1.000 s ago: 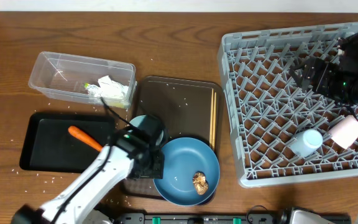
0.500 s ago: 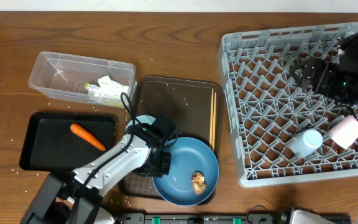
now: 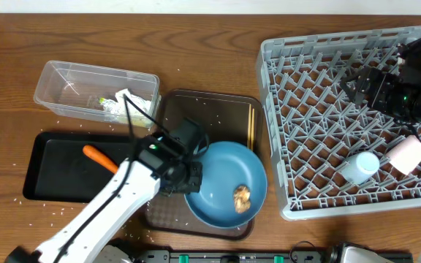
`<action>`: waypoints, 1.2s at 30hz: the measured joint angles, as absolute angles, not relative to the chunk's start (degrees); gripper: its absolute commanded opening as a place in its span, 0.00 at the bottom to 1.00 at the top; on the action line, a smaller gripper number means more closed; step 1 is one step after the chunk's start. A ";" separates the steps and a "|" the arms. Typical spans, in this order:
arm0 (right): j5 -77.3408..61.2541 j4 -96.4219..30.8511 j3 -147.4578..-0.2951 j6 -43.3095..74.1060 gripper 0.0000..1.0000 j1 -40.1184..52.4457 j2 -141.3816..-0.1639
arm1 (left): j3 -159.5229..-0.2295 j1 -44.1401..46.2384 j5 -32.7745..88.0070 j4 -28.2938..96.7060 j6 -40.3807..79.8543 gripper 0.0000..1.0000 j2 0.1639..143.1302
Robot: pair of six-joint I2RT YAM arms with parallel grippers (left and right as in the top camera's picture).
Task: Sort waste into correct bins and load items into the dishwasher rack
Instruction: 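Grasp the blue plate with the left gripper and tilt it over the black tray, then tip the blue plate with the left gripper to drop the scrap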
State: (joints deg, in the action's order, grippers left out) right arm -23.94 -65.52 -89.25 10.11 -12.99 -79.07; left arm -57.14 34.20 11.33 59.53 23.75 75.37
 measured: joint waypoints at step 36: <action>-23.94 -63.48 -89.23 10.00 0.96 -12.99 -79.07 | -76.77 -14.57 -44.66 87.37 35.24 0.06 83.79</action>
State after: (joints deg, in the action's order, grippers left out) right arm -23.94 -63.48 -89.23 10.00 -12.99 -79.07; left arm -76.77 -14.57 -44.66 87.37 35.24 83.79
